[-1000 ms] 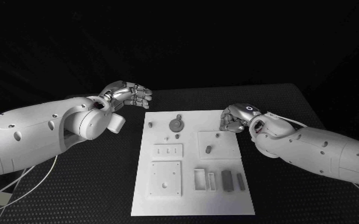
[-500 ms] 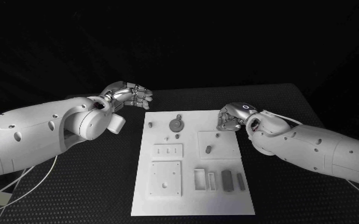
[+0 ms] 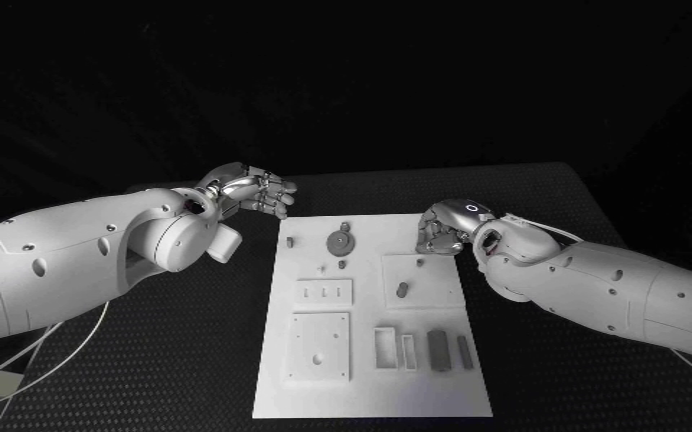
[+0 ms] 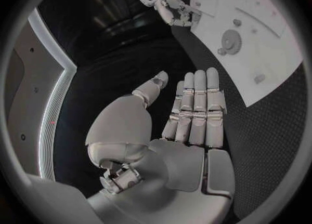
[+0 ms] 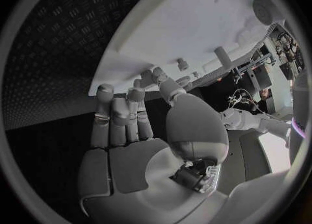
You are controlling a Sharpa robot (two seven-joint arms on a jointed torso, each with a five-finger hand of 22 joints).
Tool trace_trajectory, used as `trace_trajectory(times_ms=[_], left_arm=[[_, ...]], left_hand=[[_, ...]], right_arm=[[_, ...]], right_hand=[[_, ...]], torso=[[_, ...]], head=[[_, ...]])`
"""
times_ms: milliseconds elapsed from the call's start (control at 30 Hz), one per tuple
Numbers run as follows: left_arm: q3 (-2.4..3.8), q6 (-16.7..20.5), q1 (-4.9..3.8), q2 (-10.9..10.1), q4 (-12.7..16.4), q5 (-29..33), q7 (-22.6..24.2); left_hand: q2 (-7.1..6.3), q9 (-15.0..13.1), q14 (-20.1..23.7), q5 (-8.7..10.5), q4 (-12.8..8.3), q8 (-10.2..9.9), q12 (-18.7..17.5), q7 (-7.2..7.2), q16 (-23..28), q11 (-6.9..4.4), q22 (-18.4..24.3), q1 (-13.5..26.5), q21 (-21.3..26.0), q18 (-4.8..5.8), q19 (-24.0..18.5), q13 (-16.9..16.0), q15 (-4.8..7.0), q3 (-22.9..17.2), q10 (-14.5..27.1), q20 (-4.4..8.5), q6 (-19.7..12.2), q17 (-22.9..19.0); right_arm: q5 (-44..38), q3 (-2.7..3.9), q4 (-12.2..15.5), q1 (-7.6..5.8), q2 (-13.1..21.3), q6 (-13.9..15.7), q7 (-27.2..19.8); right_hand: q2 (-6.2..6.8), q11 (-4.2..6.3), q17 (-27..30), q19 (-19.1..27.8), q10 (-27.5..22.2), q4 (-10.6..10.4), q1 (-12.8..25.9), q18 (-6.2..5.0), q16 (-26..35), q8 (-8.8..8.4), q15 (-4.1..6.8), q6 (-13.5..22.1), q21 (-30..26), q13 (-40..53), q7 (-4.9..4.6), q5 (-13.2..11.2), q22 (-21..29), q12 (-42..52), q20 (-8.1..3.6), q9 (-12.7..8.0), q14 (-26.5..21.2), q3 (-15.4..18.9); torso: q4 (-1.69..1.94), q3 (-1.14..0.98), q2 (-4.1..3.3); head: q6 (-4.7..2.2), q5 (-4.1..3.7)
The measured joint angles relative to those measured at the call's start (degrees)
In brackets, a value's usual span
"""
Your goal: Assemble the parts on the task board
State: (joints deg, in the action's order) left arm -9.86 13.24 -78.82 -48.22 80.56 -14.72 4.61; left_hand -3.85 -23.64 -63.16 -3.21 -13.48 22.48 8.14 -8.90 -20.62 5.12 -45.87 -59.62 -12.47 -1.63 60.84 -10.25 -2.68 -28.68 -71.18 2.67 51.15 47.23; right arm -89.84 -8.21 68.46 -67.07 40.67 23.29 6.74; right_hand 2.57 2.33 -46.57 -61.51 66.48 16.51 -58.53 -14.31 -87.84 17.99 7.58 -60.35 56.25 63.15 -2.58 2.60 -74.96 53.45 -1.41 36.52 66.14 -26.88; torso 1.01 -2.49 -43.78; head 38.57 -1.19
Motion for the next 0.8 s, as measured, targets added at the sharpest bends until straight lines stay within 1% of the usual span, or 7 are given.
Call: trace_trajectory(times_ms=[100, 133, 200, 333, 500, 633, 800], left_arm=[[0.0, -0.7, 0.0, 0.3, -0.3, -2.7, -2.2], [0.01, -1.0, 0.0, 0.6, -0.4, -3.7, -3.1], [0.04, -1.5, -0.01, 1.0, -0.5, -5.0, -4.3], [0.07, -2.2, -0.02, 1.9, -0.7, -7.2, -6.6], [0.08, -2.5, -0.15, 3.9, -1.4, -9.4, -8.9], [0.13, -2.5, -0.4, 5.8, -1.7, -11.0, -10.6], [0.14, -2.5, -0.6, 7.9, -2.1, -12.7, -12.6]], left_hand=[[-0.78, 0.0, -0.9, 0.19, 1.4, 0.3, 0.2, 0.36, -0.2, -0.45, -0.3, 2.2, 0.0, -0.15, 0.5, -0.4, 0.37, 0.9, -1.0, 0.5, 0.8, 0.8], [-1.03, 0.0, -1.1, 0.19, 1.8, 0.3, 0.4, 0.6, -0.5, -0.67, -0.5, 2.6, 0.0, -0.57, 0.5, -0.6, 0.42, 1.1, -1.2, 0.5, 1.0, 1.1], [-1.32, -0.1, -1.6, 0.19, 2.1, 0.6, 0.7, 0.8, -0.8, -0.93, -0.7, 2.9, 0.0, -0.67, 0.8, -1.0, 0.86, 1.1, -2.0, 0.84, 1.6, 1.7], [-1.1, -0.1, -2.4, 0.19, 2.3, 0.6, 1.3, 1.14, -1.6, -1.69, -1.4, 3.1, -0.7, -0.66, 1.7, -1.9, 1.31, 1.2, -2.9, 1.32, 2.4, 3.4], [-1.1, -0.1, -2.7, 0.19, 2.3, 0.6, 1.6, 1.34, -1.8, -1.64, -1.9, 3.1, -0.9, -0.62, 2.0, -2.5, 1.55, 1.2, -3.2, 1.63, 2.6, 4.4], [-1.1, 0.2, -2.7, 0.18, 2.3, 0.5, 1.8, 0.99, -2.0, -1.75, -2.3, 3.1, -1.1, -0.57, 2.3, -3.1, 1.6, 1.2, -3.4, 1.83, 2.2, 5.1], [-1.57, 0.6, -3.6, 0.18, 2.7, -0.1, 2.7, 0.63, -3.1, -2.44, -3.2, 3.6, -2.0, -0.56, 3.3, -4.4, 2.47, 1.6, -4.5, 2.45, 1.9, 6.3]], right_arm=[[-0.3, 0.0, 1.0, -0.98, 0.2, -0.5, 0.2], [-0.4, 0.02, 1.5, -1.63, 0.3, -0.7, 0.3], [-0.5, 0.1, 2.1, -2.59, 0.4, -1.0, 0.5], [-0.9, 0.15, 4.0, -4.22, 0.4, -1.4, 0.8], [-1.3, 0.12, 6.1, -5.7, 0.2, -2.0, 1.4], [-1.5, 0.12, 7.5, -6.32, -0.5, -2.5, 1.8], [-1.8, 0.13, 9.4, -6.38, -1.4, -3.2, 2.2]], right_hand=[[0.0, -0.08, 0.0, 0.0, 0.1, 0.0, 0.0, 0.0, 0.0, -0.03, 0.03, 0.0, 0.0, -0.1, 0.0, -0.1, 0.0, 0.0, 0.0, 0.0, 0.0, 0.0], [0.0, -0.08, 0.0, 0.0, 0.1, 0.0, 0.0, 0.0, 0.0, -0.05, 0.06, 0.0, 0.0, -0.1, 0.0, 0.1, 0.0, 0.0, 0.0, 0.0, -0.1, 0.0], [0.0, -0.08, 0.0, 0.0, 0.1, 0.0, 0.0, 0.0, 0.0, -0.16, 0.12, 0.0, 0.0, -0.1, 0.01, 0.1, 0.0, 0.0, 0.0, 0.0, -0.1, 0.0], [0.0, -0.08, 0.0, 0.0, 0.1, 0.0, 0.0, 0.0, 0.0, -0.14, 0.11, 0.0, 0.0, -0.1, 0.0, 0.1, 0.0, 0.2, 0.0, 0.0, -0.1, 0.0], [0.0, -0.08, 0.0, 0.0, 0.1, 0.0, 0.0, 0.0, 0.0, 0.03, 0.04, 0.0, 0.0, -0.1, 0.01, 0.1, 0.0, 0.2, 0.0, 0.0, -0.2, 0.0], [0.01, -0.08, 0.0, 0.0, 0.1, 0.0, 0.0, 0.0, 0.0, 0.03, 0.03, 0.0, 0.0, -0.1, 0.01, 0.1, 0.0, 0.2, 0.0, 0.0, -0.2, 0.0], [0.01, -0.08, 0.0, 0.0, 0.1, 0.1, 0.0, 0.0, 0.0, 0.03, 0.02, 0.0, 0.0, 0.0, 0.0, 0.1, 0.0, 0.2, 0.0, 0.0, -0.2, 0.1]], torso=[[-0.03, -0.02, 0.01], [-0.04, -0.01, 0.03], [-0.06, 0.0, 0.05], [-0.07, 0.03, 0.09], [-0.09, 0.13, 0.15], [-0.07, 0.16, 0.22], [-0.03, 0.21, 0.22]], head=[[-0.04, -0.05], [-0.05, -0.05], [-0.15, -0.1], [-0.38, -0.15], [-0.67, -0.01], [-0.9, 0.25], [-1.16, 0.65]])
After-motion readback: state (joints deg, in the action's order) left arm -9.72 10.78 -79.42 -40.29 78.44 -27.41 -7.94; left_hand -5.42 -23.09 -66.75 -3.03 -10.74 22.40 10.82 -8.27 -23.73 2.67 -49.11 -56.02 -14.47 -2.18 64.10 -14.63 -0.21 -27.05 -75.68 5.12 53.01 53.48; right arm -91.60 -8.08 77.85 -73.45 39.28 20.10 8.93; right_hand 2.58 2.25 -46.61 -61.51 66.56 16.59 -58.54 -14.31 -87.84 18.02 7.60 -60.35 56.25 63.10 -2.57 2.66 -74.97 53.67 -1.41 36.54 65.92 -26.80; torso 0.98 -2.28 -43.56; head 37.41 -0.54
